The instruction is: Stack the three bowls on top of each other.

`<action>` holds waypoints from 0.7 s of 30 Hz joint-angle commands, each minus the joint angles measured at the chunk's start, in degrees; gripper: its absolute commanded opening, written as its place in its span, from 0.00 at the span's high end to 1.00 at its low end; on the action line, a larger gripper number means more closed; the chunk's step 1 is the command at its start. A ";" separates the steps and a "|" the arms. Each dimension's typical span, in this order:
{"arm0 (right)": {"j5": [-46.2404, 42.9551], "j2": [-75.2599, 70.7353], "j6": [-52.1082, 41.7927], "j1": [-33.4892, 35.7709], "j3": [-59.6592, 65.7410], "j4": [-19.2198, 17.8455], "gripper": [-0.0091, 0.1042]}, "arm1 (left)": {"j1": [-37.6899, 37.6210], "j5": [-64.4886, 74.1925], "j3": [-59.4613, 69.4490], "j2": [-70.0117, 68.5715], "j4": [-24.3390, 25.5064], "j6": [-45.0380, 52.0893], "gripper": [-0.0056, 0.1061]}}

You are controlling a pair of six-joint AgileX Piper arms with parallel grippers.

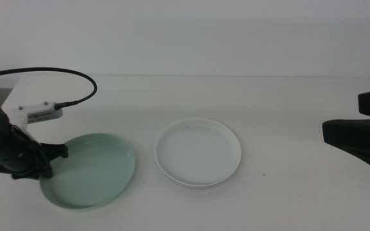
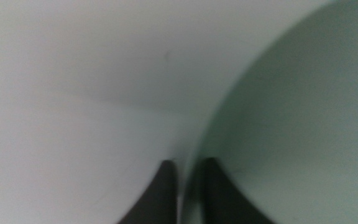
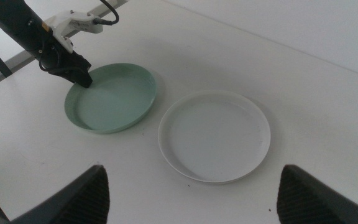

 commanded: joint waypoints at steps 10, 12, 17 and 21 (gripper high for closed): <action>-0.35 -0.21 -0.52 -0.43 0.32 0.24 0.18 | -3.38 17.87 -13.01 -18.41 -5.94 -1.98 0.97; -0.35 -0.21 -0.52 -0.43 0.32 0.24 0.18 | -7.17 18.40 -16.74 -19.56 -7.67 -3.57 0.97; -0.35 -0.21 -0.52 -0.43 0.32 0.24 0.18 | -16.00 21.01 -26.28 -12.53 -8.07 -6.05 0.97; -0.35 -0.21 -0.52 -0.43 0.32 0.24 0.18 | -22.52 19.65 -31.16 -2.45 -8.23 -6.05 0.97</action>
